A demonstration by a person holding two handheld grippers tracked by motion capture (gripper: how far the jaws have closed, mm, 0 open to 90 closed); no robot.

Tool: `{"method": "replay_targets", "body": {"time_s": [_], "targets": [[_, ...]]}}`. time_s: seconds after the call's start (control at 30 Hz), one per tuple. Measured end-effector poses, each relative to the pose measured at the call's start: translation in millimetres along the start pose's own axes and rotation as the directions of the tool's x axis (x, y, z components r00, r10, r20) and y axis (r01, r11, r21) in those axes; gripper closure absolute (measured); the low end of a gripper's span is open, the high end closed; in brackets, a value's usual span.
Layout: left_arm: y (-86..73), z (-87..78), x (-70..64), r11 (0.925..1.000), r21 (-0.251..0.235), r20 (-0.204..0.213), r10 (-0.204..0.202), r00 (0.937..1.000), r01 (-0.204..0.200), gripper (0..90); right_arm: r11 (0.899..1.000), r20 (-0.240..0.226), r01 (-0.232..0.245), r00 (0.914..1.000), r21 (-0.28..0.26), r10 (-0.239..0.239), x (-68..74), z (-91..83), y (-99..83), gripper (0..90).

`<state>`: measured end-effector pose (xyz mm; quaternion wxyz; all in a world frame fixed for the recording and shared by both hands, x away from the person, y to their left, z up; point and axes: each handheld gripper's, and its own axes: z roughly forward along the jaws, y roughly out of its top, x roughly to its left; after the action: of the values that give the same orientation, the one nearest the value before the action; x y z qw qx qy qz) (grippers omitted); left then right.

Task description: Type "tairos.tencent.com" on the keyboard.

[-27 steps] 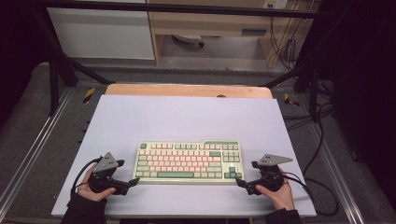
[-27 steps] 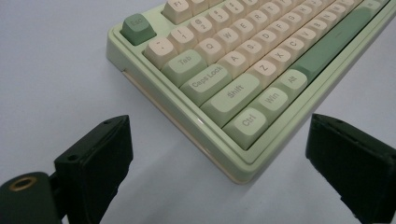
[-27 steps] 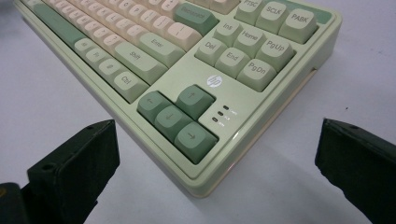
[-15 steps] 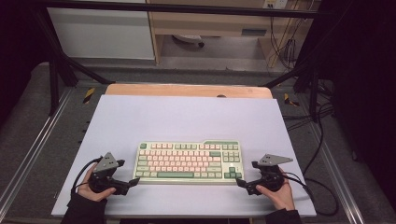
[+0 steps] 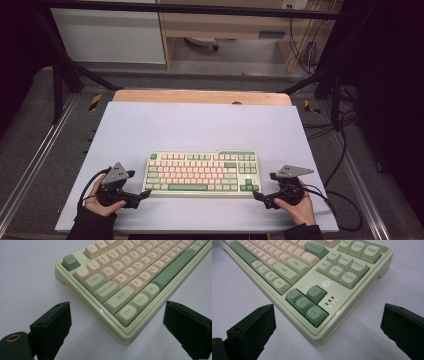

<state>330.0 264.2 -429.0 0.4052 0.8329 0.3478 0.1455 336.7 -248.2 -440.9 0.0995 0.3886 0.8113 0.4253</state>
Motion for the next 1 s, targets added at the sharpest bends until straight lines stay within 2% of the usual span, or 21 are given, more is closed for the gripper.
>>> {"method": "replay_targets", "body": {"time_s": [0.4, 0.7, 1.0], "targets": [[11.5, 2.4, -9.1, 0.9998, -0.014, -0.006, 0.011, 0.9999, -0.011, 8.9, 1.0, 0.002, -0.003, 1.0, 0.0, 0.003, -0.1, -0.3, 0.3, 0.3], [22.7, 6.2, -16.0, 0.9997, -0.025, -0.009, 0.001, 1.0, -0.001, 11.3, 1.0, 0.006, -0.003, 1.0, 0.0, 0.003, -0.3, -0.4, 0.5, 0.3], [35.6, 15.7, -25.4, 0.9995, -0.012, 0.006, 0.029, 0.9996, -0.029, 15.4, 1.0, 0.005, -0.001, 1.0, -0.002, 0.001, -0.2, -0.4, 0.6, 0.3]]}}
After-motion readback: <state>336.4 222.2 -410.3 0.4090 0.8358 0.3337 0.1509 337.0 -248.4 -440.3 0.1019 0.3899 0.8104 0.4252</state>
